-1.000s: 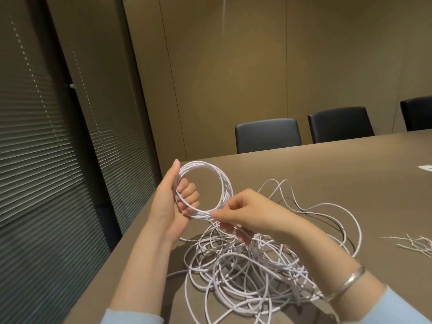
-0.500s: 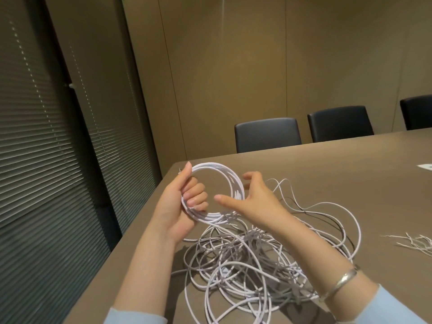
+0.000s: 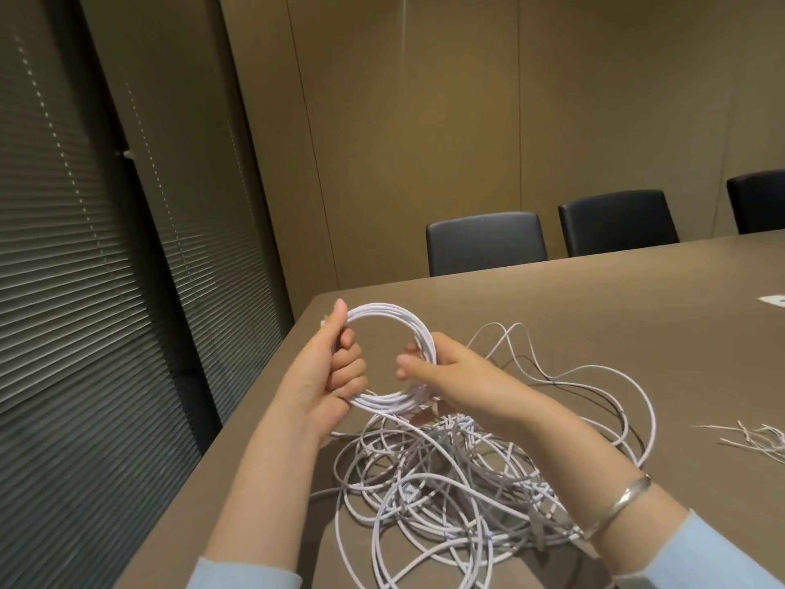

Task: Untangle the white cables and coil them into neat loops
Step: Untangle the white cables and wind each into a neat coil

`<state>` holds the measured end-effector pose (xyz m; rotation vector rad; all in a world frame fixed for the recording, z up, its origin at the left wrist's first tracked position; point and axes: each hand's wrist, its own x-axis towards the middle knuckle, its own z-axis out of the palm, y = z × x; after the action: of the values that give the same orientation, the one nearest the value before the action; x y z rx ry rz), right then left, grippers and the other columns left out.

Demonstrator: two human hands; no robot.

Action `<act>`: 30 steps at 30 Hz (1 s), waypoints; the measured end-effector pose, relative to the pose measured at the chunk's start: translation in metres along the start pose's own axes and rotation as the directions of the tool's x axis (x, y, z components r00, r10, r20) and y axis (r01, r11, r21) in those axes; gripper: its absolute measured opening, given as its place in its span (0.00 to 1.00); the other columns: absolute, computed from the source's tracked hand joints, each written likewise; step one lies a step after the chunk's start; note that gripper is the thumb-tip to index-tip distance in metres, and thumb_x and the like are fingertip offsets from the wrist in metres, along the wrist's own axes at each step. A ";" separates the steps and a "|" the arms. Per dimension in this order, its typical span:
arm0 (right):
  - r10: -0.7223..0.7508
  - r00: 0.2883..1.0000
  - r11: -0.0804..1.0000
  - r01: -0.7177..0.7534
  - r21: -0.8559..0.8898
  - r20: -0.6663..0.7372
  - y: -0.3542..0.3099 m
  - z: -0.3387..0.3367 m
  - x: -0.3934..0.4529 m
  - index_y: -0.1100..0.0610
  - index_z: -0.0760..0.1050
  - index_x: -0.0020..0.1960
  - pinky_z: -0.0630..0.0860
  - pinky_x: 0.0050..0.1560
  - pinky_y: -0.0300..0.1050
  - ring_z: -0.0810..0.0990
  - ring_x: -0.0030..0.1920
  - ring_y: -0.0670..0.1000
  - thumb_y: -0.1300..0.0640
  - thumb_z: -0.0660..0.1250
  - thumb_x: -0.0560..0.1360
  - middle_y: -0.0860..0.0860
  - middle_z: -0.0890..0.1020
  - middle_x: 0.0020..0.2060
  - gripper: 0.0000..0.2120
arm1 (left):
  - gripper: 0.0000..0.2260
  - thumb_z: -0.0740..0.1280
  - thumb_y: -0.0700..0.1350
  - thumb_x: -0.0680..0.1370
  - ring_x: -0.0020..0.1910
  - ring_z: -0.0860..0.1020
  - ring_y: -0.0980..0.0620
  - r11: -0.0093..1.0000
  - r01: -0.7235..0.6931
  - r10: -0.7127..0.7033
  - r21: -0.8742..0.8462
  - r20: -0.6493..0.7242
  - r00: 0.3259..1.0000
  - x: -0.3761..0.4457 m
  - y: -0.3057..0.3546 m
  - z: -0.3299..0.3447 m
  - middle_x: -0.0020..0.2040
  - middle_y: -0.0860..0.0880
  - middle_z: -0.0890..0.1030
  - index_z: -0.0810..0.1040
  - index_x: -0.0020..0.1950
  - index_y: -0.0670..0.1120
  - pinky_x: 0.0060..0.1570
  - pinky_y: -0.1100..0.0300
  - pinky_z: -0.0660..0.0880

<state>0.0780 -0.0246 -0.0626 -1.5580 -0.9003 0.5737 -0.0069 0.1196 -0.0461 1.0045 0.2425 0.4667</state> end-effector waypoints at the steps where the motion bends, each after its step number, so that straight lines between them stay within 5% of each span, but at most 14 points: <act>1: 0.030 0.998 0.999 -0.028 -0.033 0.063 0.002 -0.001 0.000 0.55 0.68 0.63 0.81 0.45 0.49 0.82 0.45 0.52 0.48 0.68 0.77 0.56 0.80 0.52 0.20 | 0.21 0.64 0.57 0.79 0.17 0.53 0.59 0.999 -0.031 0.031 -0.016 -0.024 0.999 0.001 0.001 -0.001 0.22 0.54 0.55 0.67 0.30 0.48 0.19 0.66 0.48; 4: 0.170 0.930 0.982 -0.132 -0.138 0.325 0.005 -0.005 -0.002 0.57 0.72 0.61 0.77 0.45 0.47 0.81 0.43 0.51 0.49 0.73 0.73 0.55 0.82 0.50 0.22 | 0.20 0.63 0.58 0.79 0.17 0.53 0.58 0.987 -0.121 0.111 -0.104 -0.094 0.989 0.004 0.007 -0.009 0.21 0.54 0.55 0.65 0.32 0.48 0.19 0.66 0.48; 8: 0.229 0.851 0.955 -0.102 -0.279 0.472 0.015 -0.008 -0.002 0.55 0.79 0.45 0.76 0.41 0.40 0.80 0.38 0.47 0.60 0.69 0.76 0.52 0.83 0.39 0.02 | 0.20 0.61 0.58 0.80 0.16 0.53 0.57 0.959 -0.213 0.186 -0.188 -0.152 0.971 0.006 0.018 -0.024 0.21 0.54 0.55 0.64 0.33 0.48 0.16 0.66 0.50; 11: 0.253 0.895 0.927 -0.116 -0.358 0.366 0.016 -0.017 -0.001 0.57 0.79 0.42 0.76 0.40 0.42 0.78 0.36 0.49 0.62 0.68 0.76 0.52 0.81 0.35 0.05 | 0.20 0.60 0.58 0.80 0.16 0.53 0.56 0.946 -0.254 0.216 -0.199 -0.194 0.957 0.005 0.027 -0.036 0.21 0.54 0.55 0.64 0.33 0.49 0.16 0.66 0.50; 15: 0.138 0.990 0.739 -0.113 -0.664 -0.015 0.013 -0.043 0.002 0.55 0.72 0.34 0.70 0.34 0.41 0.72 0.31 0.48 0.54 0.68 0.76 0.48 0.75 0.29 0.13 | 0.21 0.60 0.59 0.81 0.17 0.53 0.56 0.936 -0.287 0.238 -0.203 -0.236 0.942 0.004 0.035 -0.050 0.21 0.54 0.56 0.64 0.33 0.49 0.17 0.65 0.50; 21: 0.105 0.966 0.439 -0.258 -0.860 -0.236 0.017 -0.088 0.000 0.54 0.70 0.32 0.67 0.33 0.42 0.74 0.37 0.53 0.54 0.69 0.74 0.49 0.75 0.31 0.15 | 0.21 0.60 0.59 0.80 0.17 0.53 0.55 0.918 -0.332 0.271 -0.218 -0.268 0.925 0.002 0.044 -0.067 0.21 0.53 0.56 0.64 0.33 0.49 0.17 0.66 0.51; 25: -0.051 0.938 0.581 -0.252 -0.774 -0.344 0.016 -0.106 -0.006 0.55 0.74 0.33 0.68 0.36 0.45 0.77 0.39 0.54 0.53 0.69 0.76 0.51 0.79 0.33 0.14 | 0.21 0.60 0.59 0.80 0.17 0.53 0.55 0.909 -0.344 0.270 -0.236 -0.296 0.916 0.000 0.047 -0.074 0.21 0.53 0.56 0.64 0.33 0.49 0.17 0.66 0.50; 28: -0.075 0.954 0.880 -0.074 -0.470 -0.291 0.010 -0.099 -0.009 0.61 0.80 0.40 0.76 0.40 0.45 0.80 0.34 0.51 0.54 0.67 0.78 0.53 0.83 0.32 0.12 | 0.20 0.61 0.59 0.80 0.17 0.53 0.55 0.935 -0.316 0.260 -0.163 -0.294 0.920 0.002 0.044 -0.070 0.22 0.54 0.56 0.64 0.33 0.49 0.16 0.65 0.50; 30: -0.084 0.959 0.961 0.005 -0.277 -0.271 0.003 -0.089 -0.011 0.61 0.81 0.44 0.80 0.40 0.48 0.79 0.30 0.52 0.53 0.66 0.78 0.56 0.80 0.29 0.12 | 0.20 0.61 0.59 0.80 0.17 0.53 0.56 0.946 -0.298 0.254 -0.127 -0.281 0.926 0.003 0.041 -0.065 0.22 0.54 0.56 0.63 0.33 0.49 0.16 0.65 0.50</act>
<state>0.1420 -0.0860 -0.0496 -1.8095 -0.8184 0.1896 -0.0409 0.1885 -0.0450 0.8125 0.2934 0.8678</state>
